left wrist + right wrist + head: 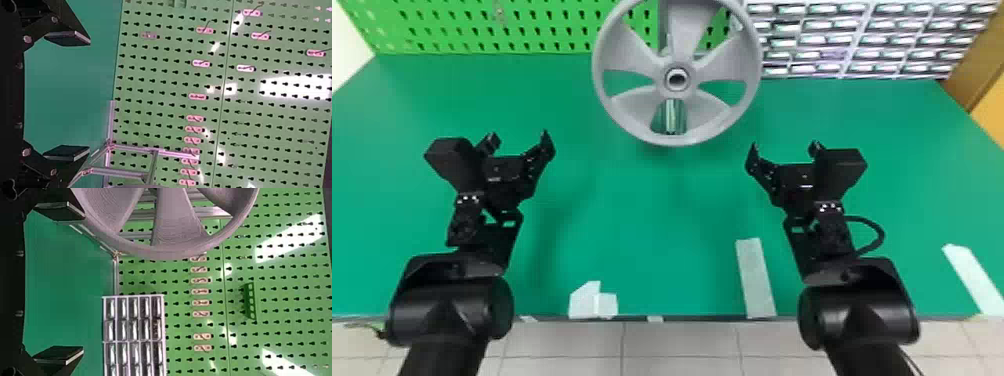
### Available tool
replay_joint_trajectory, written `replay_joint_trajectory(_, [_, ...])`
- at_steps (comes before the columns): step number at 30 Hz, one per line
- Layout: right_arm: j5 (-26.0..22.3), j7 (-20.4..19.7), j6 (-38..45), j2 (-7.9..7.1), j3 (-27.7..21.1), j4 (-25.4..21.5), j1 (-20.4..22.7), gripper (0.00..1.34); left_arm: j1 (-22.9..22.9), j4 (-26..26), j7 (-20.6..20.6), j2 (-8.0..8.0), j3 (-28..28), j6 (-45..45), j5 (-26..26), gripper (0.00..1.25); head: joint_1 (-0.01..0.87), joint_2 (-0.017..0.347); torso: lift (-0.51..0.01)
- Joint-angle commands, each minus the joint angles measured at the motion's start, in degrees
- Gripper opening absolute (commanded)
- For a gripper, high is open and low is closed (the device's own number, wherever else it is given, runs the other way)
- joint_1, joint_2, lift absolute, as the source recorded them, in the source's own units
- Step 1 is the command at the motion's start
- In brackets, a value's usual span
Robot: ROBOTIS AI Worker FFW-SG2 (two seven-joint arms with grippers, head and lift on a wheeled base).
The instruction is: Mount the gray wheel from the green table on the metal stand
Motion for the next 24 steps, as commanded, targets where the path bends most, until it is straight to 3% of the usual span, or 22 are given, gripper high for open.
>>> replay_joint_trajectory(1, [0.00, 0.00, -0.22, 0.05, -0.08, 0.00, -0.22, 1.23, -0.01, 0.00, 0.00, 0.00, 0.01, -0.40, 0.27, 0.95, 0.868, 0.052, -0.093])
replay_joint_trajectory(24, [0.09, 0.00, -0.74, 0.05, -0.34, 0.00, -0.04, 1.23, 0.61, -0.88, 0.00, 0.00, -0.17, -1.01, -0.26, 0.95, 0.868, 0.052, -0.093])
